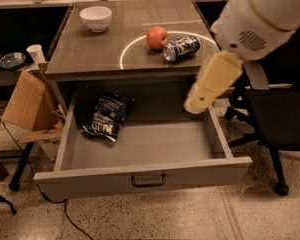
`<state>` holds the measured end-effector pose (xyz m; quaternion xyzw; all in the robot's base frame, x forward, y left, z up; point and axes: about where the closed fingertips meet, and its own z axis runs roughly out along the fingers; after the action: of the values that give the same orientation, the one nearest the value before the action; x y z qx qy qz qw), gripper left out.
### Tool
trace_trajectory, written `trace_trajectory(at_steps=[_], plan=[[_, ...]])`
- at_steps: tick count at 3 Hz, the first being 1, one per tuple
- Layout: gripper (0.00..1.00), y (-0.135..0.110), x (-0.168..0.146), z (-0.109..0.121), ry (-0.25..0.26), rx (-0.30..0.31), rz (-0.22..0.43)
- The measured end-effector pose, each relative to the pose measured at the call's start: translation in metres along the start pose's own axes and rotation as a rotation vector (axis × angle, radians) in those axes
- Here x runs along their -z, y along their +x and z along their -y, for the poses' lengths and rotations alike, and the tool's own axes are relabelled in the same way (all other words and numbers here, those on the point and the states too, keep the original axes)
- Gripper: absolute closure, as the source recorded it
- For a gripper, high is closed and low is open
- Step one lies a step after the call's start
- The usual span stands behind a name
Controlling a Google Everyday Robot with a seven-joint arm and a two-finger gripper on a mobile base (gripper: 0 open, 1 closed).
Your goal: Pick blue chip bag from top drawer and place on counter
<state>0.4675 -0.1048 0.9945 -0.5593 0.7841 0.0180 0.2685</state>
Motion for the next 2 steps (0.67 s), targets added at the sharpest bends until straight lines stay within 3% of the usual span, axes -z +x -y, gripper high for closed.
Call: trace_trajectory(at_steps=[2], plan=[[0.00, -0.100, -0.099, 0.003, -0.058, -0.098, 0.093]])
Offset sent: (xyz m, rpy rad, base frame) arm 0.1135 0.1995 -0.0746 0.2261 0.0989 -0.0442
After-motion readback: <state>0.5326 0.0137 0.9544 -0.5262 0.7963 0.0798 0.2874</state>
